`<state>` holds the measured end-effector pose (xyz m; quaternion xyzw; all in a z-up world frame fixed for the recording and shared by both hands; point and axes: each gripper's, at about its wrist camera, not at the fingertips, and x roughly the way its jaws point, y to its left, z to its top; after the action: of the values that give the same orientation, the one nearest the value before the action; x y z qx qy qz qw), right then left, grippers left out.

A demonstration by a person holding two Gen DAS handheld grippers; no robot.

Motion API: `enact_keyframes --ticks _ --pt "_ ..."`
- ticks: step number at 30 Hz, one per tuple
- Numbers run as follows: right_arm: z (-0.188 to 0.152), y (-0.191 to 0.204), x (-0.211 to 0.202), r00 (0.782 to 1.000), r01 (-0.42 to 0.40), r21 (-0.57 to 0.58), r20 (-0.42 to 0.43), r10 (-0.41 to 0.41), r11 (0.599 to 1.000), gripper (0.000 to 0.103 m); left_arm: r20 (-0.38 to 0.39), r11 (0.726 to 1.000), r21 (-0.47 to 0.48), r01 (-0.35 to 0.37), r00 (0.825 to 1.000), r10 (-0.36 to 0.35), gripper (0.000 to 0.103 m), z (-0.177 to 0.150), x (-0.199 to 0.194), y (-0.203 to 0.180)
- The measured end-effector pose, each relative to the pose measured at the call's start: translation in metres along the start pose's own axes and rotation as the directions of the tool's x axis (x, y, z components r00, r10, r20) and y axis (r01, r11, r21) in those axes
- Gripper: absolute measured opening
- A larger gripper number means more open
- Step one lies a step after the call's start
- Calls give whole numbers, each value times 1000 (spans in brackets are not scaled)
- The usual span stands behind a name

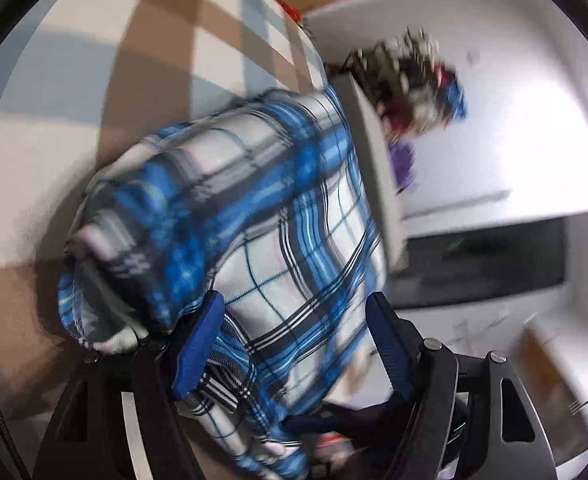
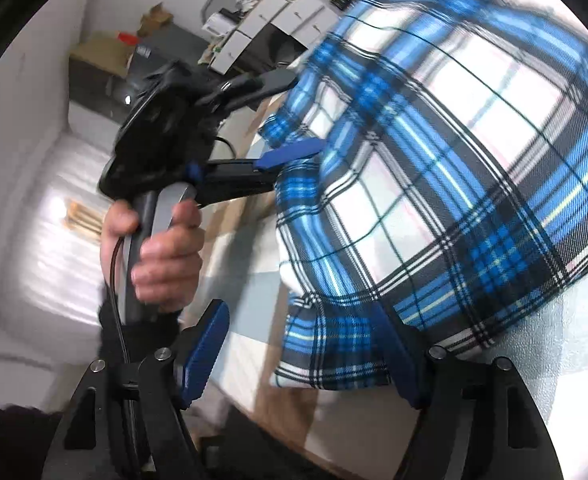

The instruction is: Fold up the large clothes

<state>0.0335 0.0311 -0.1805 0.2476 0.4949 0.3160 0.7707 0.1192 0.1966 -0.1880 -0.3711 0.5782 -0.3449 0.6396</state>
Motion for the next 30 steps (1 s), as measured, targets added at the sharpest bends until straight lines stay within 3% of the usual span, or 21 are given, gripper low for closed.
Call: enact_keyframes --ticks 1,3,6,9,11,14,15,17,18,20,22,23,25,28,30 --pt "-1 3 1 1000 12 -10 4 -12 1000 74 6 1000 -8 7 1000 -7 68 -1 -2 2" --pt "-3 7 -2 1000 25 -18 17 -24 1000 75 16 997 59 -41 999 40 61 -7 -3 -4" --pt "2 3 1 999 17 -4 32 -17 1000 75 43 984 136 -118 993 113 60 -17 -4 -15" --pt "-3 5 -2 998 44 14 45 -45 999 75 54 962 152 -228 974 222 60 -25 -11 -41" --pt "-9 5 -7 997 70 30 34 -71 997 74 38 934 248 -256 966 254 62 -42 -15 -70" --pt "-13 15 -46 980 161 -96 131 -148 982 80 51 873 402 -274 959 278 79 -71 -18 -105" --pt "-16 20 -68 956 244 -133 198 -216 961 85 70 857 424 -293 954 291 86 -78 -18 -112" --pt "-22 18 -101 911 346 -119 281 -303 931 101 69 842 454 -291 954 292 86 -88 -10 -119" --pt "-25 14 -117 888 378 -87 316 -334 922 101 50 843 458 -282 955 292 86 -92 -2 -117" --pt "-31 8 -139 868 385 -41 354 -347 922 101 -1 850 439 -291 946 324 86 -94 21 -103" --pt "-36 3 -157 847 400 -10 385 -365 917 101 -28 835 426 -348 918 396 86 -96 39 -81" --pt "-38 2 -165 827 427 -3 406 -389 904 101 -27 822 426 -377 903 429 85 -98 46 -70" --pt "-33 6 -169 797 478 -9 424 -430 878 101 33 801 465 -376 912 409 86 -103 43 -69" --pt "-17 11 -171 750 572 -53 437 -496 818 101 51 760 517 -393 901 431 86 -110 39 -68" --pt "11 14 -162 705 659 -134 452 -546 740 102 56 748 535 -393 900 433 86 -111 39 -67"
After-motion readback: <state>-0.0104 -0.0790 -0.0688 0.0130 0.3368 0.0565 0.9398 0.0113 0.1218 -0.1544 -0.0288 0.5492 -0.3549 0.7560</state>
